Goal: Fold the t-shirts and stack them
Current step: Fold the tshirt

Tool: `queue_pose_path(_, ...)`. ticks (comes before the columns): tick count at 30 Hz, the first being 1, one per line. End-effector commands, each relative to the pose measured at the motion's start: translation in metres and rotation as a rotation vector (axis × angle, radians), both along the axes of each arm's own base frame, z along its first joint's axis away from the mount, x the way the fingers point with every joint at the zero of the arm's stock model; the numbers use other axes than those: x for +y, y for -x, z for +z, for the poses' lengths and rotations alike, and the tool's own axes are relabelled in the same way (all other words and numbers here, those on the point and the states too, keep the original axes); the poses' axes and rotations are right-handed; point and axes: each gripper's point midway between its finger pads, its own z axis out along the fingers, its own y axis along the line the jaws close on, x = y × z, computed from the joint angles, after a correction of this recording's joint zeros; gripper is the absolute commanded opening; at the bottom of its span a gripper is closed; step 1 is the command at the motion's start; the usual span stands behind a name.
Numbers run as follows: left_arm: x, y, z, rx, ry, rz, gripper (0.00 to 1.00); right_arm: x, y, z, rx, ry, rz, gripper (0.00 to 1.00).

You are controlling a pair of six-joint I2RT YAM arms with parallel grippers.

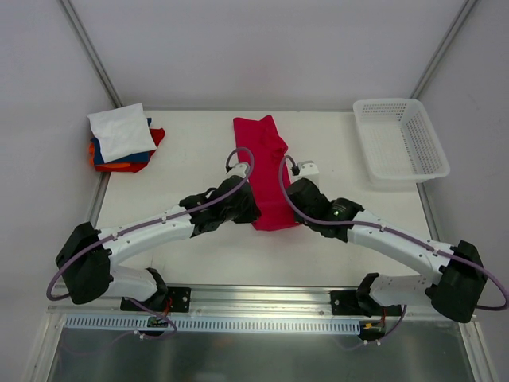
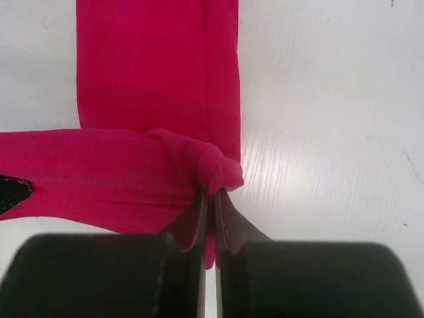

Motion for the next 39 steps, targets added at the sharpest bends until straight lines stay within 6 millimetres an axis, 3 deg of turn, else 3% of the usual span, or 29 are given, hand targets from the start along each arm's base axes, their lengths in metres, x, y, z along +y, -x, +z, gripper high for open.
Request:
queue_pose_path(1,0.011,-0.018,0.005,-0.028,-0.045,0.010,0.00,0.000,-0.022,0.012,-0.027,0.025,0.017,0.00)
queue_pose_path(11,0.022,-0.060,-0.010,-0.010,-0.062,0.037,0.00,0.013,-0.070,0.005,0.003,0.014,0.030,0.00)
queue_pose_path(19,0.027,-0.098,-0.023,0.011,-0.062,0.052,0.00,0.022,-0.115,-0.022,0.072,0.016,0.031,0.00)
queue_pose_path(23,0.034,-0.123,-0.028,0.014,-0.066,0.074,0.00,0.023,-0.137,-0.028,0.088,0.020,0.037,0.00)
queue_pose_path(24,0.032,-0.124,-0.035,0.039,-0.059,0.057,0.00,0.026,-0.144,-0.023,0.079,0.008,0.040,0.00)
queue_pose_path(31,0.031,-0.162,-0.045,0.057,-0.044,0.059,0.00,0.026,-0.177,-0.039,0.114,0.005,0.038,0.00)
queue_pose_path(32,0.032,-0.164,-0.053,0.073,-0.054,0.057,0.00,0.026,-0.185,-0.041,0.115,0.002,0.034,0.00)
queue_pose_path(34,0.031,-0.172,-0.053,0.073,-0.043,0.061,0.00,0.030,-0.193,-0.040,0.114,-0.010,0.040,0.00)
queue_pose_path(39,0.034,-0.183,-0.068,0.102,-0.048,0.069,0.00,0.033,-0.205,-0.061,0.161,-0.012,0.049,0.00)
